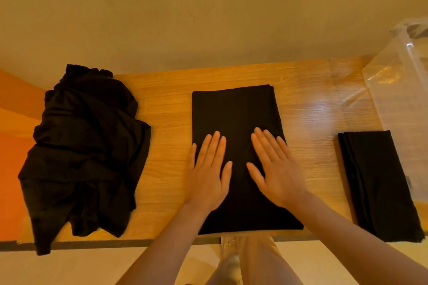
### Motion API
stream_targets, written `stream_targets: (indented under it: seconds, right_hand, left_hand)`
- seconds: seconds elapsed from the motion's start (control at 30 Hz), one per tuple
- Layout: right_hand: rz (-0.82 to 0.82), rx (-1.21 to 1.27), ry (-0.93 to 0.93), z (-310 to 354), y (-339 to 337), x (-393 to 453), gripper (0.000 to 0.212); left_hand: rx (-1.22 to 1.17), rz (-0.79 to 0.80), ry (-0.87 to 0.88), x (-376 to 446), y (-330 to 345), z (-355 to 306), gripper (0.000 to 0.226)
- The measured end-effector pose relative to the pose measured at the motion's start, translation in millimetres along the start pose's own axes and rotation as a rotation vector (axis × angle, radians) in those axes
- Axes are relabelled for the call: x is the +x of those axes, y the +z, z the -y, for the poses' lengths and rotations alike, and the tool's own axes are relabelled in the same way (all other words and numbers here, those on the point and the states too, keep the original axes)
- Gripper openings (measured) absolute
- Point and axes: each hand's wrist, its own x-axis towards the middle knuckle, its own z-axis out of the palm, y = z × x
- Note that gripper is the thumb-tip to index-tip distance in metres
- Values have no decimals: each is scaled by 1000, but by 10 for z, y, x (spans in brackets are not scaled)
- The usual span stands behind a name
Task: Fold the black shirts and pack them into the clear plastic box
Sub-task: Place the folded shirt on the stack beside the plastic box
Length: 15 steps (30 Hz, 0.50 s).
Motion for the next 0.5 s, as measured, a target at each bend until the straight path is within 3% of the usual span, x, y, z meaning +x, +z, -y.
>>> stream_targets:
  seconds: [0.13,0.37,0.43,0.5]
  right_hand:
    - [-20,-35,117,-244,-43,-152,70]
    - [-85,-14,151,-201,-52,-266,67]
    - [-127,35,58,-67,-100,-427,61]
    - [-122,68,-60,79,-96,-646,57]
  left_hand:
    - [13,8,-82,-126,-45,243,63]
    - [12,12,-206,-412,-123,431,65]
    - [-27,-35,-140,-542,-206,292,65]
    - [-71,-66,60,-714,-257,95,62]
